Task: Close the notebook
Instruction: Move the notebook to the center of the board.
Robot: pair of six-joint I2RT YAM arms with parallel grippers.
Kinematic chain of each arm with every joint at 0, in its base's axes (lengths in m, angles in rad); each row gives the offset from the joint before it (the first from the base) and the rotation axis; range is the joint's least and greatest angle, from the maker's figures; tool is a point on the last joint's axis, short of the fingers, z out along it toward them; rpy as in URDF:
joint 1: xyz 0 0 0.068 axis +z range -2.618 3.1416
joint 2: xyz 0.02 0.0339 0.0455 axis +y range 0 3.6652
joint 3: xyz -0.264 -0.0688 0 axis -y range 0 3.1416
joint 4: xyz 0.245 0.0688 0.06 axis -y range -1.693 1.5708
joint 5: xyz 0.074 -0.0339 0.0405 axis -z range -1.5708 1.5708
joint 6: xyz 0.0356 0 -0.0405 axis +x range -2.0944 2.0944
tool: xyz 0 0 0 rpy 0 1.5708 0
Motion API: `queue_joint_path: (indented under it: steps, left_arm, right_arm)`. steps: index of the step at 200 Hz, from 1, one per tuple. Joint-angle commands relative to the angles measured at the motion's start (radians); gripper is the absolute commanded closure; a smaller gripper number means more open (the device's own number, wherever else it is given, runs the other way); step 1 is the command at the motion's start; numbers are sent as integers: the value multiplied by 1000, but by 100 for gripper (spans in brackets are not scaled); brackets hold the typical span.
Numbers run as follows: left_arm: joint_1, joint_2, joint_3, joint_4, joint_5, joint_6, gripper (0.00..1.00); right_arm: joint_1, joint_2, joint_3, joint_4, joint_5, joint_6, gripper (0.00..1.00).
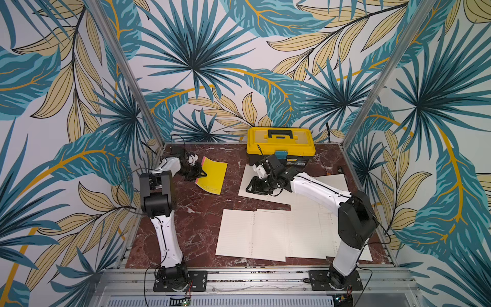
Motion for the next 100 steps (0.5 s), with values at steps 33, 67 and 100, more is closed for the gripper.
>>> queue_joint_path:
  steps: [33,67,100]
  left_arm:
    - [37,67,120,-73,-105,37,91]
    - [66,108,191,-102,-133,63,91]
    - [106,165,286,-159,-149,95,91]
  right_arm:
    - [-22,-41,-45,9,-18,-23,67]
    - [-30,-34,-50,13,-36,-18,67]
    - [-31,-42,-61,6,-29,-13,67]
